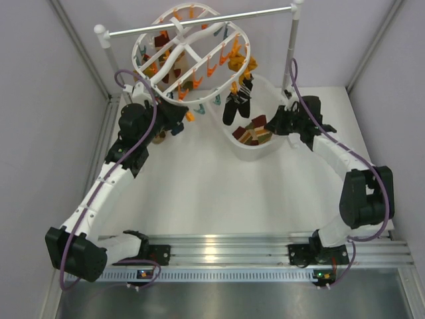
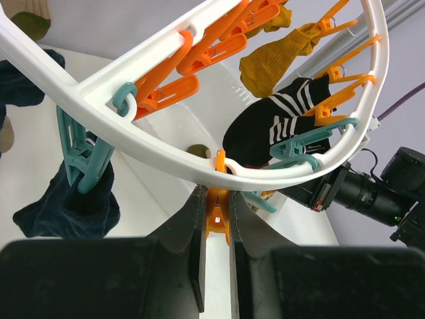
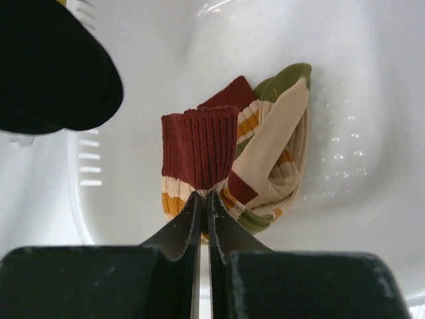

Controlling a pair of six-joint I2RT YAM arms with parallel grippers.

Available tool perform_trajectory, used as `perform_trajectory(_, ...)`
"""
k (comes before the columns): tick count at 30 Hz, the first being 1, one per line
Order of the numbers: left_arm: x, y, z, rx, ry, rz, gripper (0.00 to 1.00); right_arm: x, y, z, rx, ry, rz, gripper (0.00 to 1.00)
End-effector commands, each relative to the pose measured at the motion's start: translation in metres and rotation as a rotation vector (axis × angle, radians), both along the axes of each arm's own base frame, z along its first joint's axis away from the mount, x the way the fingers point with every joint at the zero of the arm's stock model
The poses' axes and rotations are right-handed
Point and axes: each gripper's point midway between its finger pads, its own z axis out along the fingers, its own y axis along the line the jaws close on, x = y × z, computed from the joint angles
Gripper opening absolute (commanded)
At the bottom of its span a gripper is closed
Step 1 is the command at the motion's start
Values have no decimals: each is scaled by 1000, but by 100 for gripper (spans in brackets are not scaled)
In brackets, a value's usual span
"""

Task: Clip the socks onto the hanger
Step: Pick up the sock from the bin, then clamp the sock onto the hanger.

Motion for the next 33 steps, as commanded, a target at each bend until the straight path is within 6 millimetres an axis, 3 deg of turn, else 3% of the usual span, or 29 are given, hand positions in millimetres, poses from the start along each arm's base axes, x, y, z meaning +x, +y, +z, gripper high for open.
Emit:
perform_trajectory(1,8,7,37,-53,-118,35,0,-1,1,53,43,-177,25,0)
perform_trajectory(6,9,3,39,-56,-119,16,0,3,8,135,123,-360,35,0)
perform_trajectory(8,9,2,41,-59,-127,13,0,-2,14,155,145,-402,58,0)
perform_trajectory(9,9,1,43,-62,-130,10,0,-10,16,172,155,-438,72,0)
perform_trajectory(13,11,0,47,-63,-141,5,0,-49,44,196,173,-496,201,0)
perform_trajectory(18,12,-2,49,-67,-144,-6,0,-126,99,193,150,-560,469,0)
perform_trajectory(21,12,-2,51,-67,-149,-7,0,-157,125,194,152,-608,580,0)
perform_trajectory(26,12,-2,54,-69,-154,-6,0,-157,154,195,185,-606,573,0)
perform_trajectory(33,8,-3,58,-79,-162,-15,0,-131,189,151,134,-577,549,0)
